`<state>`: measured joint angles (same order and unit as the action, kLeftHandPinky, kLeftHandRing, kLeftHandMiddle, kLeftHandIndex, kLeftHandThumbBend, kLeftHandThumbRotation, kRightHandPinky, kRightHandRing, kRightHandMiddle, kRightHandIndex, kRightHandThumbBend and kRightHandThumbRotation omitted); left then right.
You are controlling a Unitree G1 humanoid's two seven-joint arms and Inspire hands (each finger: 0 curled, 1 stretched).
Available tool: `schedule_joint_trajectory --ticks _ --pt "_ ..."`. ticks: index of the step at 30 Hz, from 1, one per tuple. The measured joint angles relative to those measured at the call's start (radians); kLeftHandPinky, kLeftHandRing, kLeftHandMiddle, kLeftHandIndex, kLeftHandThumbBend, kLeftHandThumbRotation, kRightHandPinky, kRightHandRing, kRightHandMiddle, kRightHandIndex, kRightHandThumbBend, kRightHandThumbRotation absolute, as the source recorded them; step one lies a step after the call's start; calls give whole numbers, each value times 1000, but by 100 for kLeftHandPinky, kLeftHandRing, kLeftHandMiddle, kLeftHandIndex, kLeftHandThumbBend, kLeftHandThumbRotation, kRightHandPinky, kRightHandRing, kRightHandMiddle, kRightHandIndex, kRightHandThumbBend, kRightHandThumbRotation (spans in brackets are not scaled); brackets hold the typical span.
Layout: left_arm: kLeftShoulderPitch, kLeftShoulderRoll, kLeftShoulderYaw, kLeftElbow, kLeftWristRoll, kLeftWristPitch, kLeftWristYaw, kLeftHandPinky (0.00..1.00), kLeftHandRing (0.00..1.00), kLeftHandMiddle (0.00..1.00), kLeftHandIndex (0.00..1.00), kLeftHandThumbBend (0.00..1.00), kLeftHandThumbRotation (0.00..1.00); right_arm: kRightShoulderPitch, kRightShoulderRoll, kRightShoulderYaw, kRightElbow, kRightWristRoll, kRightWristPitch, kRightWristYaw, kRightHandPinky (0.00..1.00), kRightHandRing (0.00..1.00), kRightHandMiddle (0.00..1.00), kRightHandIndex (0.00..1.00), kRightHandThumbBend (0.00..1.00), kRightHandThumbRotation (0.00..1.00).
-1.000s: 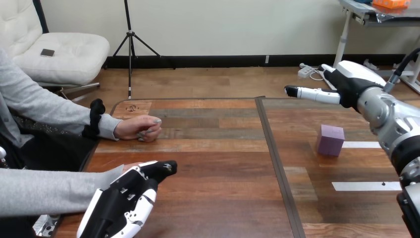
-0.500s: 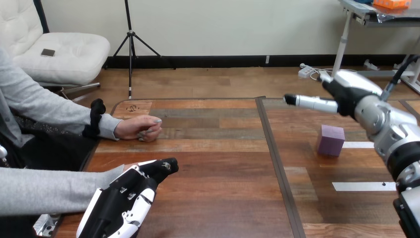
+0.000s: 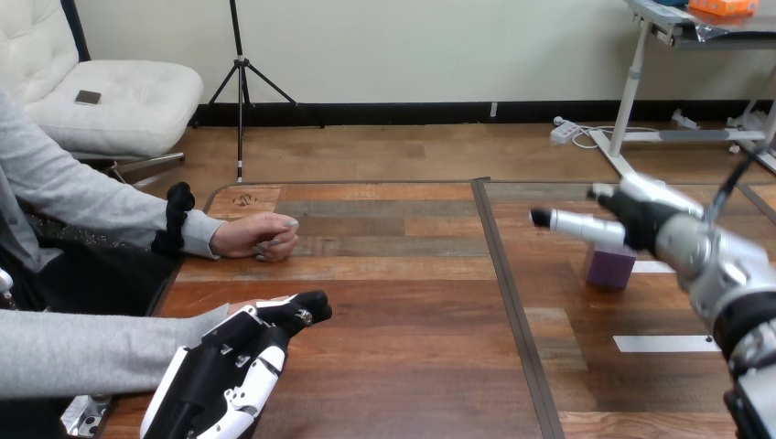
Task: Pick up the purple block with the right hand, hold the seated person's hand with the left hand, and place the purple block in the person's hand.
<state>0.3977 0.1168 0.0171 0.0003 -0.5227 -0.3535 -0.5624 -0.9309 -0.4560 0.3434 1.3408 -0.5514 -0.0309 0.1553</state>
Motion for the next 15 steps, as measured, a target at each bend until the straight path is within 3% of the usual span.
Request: schedule_joint_trajectory --ticks 7,15 --pt "0 0 3 -1 -10 -1 -11 96 77 73 51 0 10 51 10 -1 1 10 -2 -3 94 100 100 96 88 100" --pt "0 -1 3 -5 -22 -1 -13 90 73 69 48 0 4 67 16 -5 0 17 -19 -46 95 100 100 96 88 100"
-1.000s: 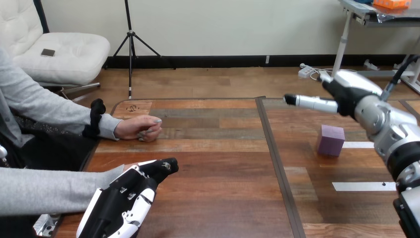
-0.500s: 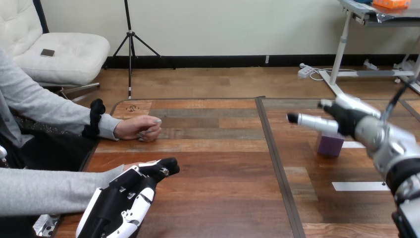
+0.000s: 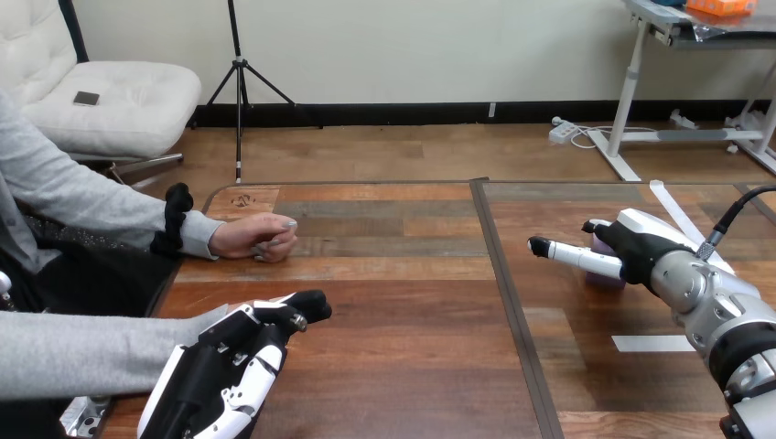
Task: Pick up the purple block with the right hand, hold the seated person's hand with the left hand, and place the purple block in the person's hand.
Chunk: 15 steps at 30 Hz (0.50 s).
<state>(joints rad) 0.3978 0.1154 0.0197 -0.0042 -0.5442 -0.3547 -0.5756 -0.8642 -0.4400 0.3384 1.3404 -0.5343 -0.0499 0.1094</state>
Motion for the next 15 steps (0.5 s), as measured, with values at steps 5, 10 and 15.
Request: schedule_joint_trajectory --ticks 5,10,15 --pt "0 0 0 -7 1 0 3 82 71 67 46 0 1 2 2 -2 0 7 0 -5 96 100 100 95 87 100" --pt "0 0 -1 -21 1 0 11 78 69 65 44 0 0 7 4 -8 0 24 0 -10 96 100 100 95 87 100" --pt "2 0 -1 -44 1 4 28 77 69 65 44 0 0 15 4 -22 -2 30 -8 -13 95 100 99 95 88 100"
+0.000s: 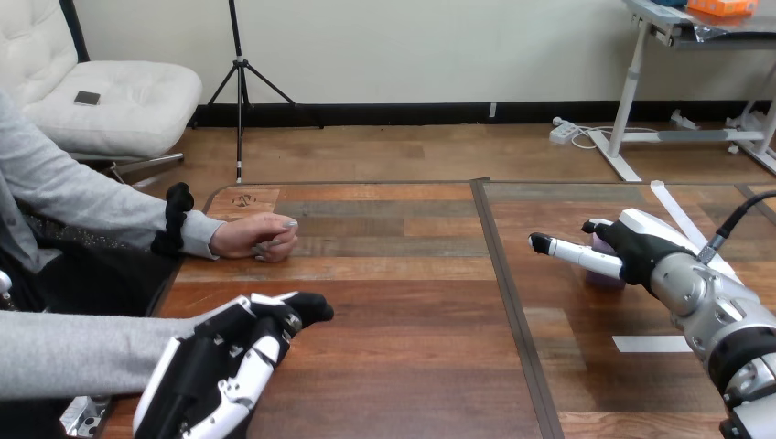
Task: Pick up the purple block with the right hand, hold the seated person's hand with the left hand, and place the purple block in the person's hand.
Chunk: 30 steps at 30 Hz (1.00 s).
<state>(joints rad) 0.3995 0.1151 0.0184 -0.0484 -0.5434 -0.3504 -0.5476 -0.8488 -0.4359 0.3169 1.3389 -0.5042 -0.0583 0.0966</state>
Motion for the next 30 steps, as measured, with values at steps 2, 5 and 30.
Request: schedule_joint_trajectory --ticks 2,5,30 --pt "1 0 0 -10 0 1 7 76 69 65 44 0 0 3 0 -4 0 3 -3 -3 95 100 99 95 88 100" --pt "4 0 -1 -27 0 4 16 76 69 65 44 0 0 8 0 -11 -1 13 -10 -8 95 100 99 94 88 100" --pt "11 -1 -4 -47 6 5 40 65 67 63 42 0 0 23 -3 -15 -5 18 -41 -21 94 99 98 94 91 100"
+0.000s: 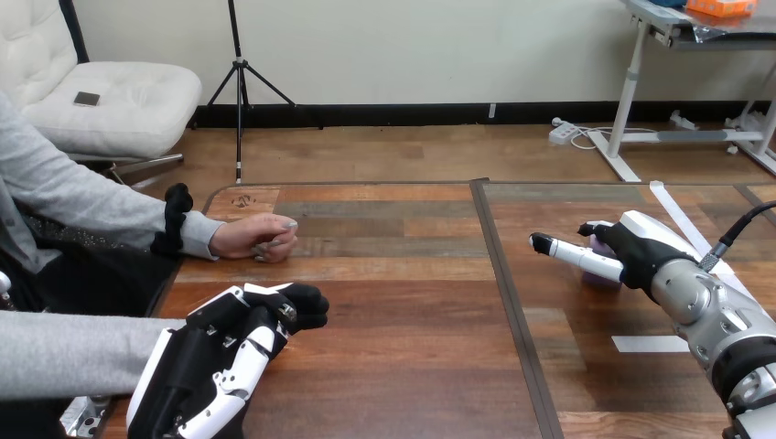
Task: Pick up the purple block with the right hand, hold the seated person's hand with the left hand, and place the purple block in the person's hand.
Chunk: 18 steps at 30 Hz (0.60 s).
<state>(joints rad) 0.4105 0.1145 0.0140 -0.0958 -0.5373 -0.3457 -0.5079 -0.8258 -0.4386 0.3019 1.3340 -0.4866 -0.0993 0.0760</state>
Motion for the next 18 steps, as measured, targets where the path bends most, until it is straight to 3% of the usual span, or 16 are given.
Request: schedule_joint_trajectory --ticks 18 --pt "0 -1 -7 -1 8 2 26 64 68 63 42 0 0 10 -7 -1 -18 3 -50 28 90 98 98 94 91 100"
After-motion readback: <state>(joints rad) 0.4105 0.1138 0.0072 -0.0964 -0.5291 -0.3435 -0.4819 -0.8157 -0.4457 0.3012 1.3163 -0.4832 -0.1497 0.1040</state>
